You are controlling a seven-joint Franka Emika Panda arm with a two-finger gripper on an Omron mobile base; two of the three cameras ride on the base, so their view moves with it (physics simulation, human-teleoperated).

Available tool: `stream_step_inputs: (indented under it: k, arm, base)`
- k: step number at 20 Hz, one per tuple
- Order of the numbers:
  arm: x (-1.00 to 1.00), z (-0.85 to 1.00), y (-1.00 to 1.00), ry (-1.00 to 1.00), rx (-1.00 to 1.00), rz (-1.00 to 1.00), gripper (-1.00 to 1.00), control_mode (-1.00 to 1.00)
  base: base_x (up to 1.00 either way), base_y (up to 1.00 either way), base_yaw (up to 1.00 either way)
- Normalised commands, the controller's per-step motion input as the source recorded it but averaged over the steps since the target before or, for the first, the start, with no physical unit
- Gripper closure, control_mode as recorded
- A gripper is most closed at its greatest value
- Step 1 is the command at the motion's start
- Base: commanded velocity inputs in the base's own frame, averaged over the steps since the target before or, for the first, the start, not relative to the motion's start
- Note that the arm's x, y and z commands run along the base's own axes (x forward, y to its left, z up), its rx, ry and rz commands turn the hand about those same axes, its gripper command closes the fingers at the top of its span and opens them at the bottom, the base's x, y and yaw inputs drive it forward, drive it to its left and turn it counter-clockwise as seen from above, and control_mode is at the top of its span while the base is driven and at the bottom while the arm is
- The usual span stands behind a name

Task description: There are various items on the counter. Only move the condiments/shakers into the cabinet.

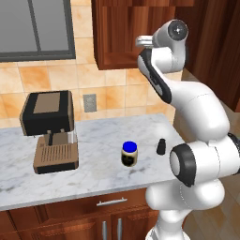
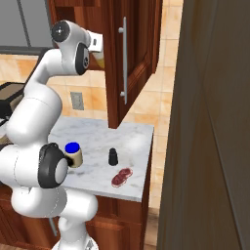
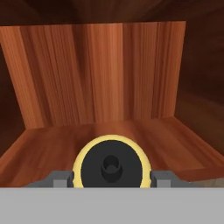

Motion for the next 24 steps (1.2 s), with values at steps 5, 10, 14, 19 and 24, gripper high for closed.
stream_step_inputs:
  k: [5, 10, 14, 19, 24]
  arm:
    - [0.00, 0.27, 0.00, -0.01, 0.00, 0.00, 1.00, -1.00]
    - [-0.02, 0.14, 0.00, -0.09, 0.00, 0.00, 1.00, -1.00]
    - [0.12, 0.00, 0.00, -0.01, 0.00, 0.00, 1.00, -1.00]
    - [0.37, -0.18, 0.00, 0.00, 0.00, 0.00, 1.00, -1.00]
    - [0.45, -0.01, 0.00, 0.00, 0.00, 0.00, 1.00, -1.00]
  base:
    - [0.00, 0.00, 0.00]
    - [0.00, 0.00, 0.00]
    - [0.00, 0.00, 0.00]
    - [0.00, 0.00, 0.00]
    - [0.00, 0.00, 0.00]
